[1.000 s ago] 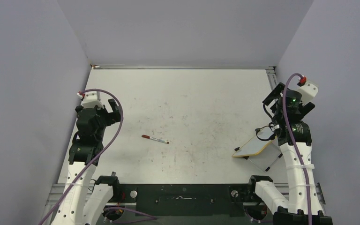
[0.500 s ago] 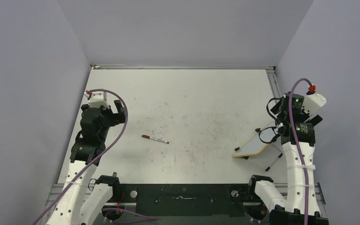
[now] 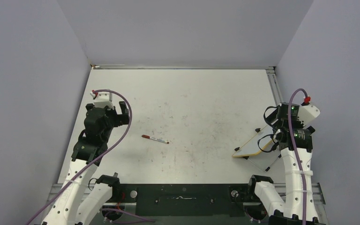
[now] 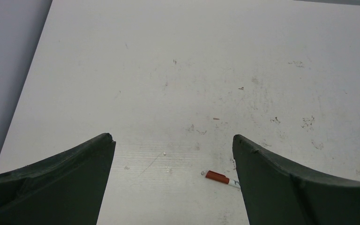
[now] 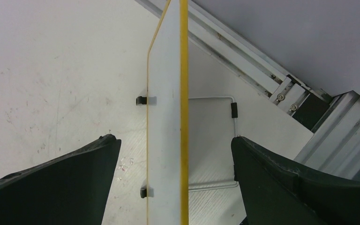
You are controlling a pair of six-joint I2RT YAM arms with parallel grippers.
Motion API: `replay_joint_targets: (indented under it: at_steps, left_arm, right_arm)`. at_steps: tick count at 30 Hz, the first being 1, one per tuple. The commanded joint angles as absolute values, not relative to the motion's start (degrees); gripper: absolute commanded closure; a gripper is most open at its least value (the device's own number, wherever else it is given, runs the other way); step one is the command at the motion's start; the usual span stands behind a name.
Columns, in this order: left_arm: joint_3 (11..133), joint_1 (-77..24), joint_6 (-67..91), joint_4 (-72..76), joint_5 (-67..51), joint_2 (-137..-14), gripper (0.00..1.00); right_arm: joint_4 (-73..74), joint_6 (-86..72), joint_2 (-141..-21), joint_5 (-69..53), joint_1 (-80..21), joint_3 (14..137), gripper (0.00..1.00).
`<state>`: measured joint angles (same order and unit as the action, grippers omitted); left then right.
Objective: Write a sentence on the whiteboard
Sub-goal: Move the whiteboard to the center of the board.
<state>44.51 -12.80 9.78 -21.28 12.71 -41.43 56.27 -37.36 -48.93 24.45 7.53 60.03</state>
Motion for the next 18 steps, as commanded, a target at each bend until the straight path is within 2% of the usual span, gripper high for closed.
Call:
replay_joint_targets:
  at_steps: [1,14,18]
  left_arm:
    - [45.2,-13.1,9.0,-20.5,13.6,-41.1,0.04]
    - [45.2,-13.5,9.1,-20.4,13.6,-41.2,0.04]
    - [45.2,-13.7,9.2,-20.4,13.6,-41.0,0.04]
  right_arm:
    - [57.4,-39.1,-47.6,21.6,7.9,58.2,0.09]
    - [60.3,-40.3,-44.5,19.5,7.9,54.6,0.34]
    - [61.5,-41.4,-43.3,18.7,7.9,54.2,0.46]
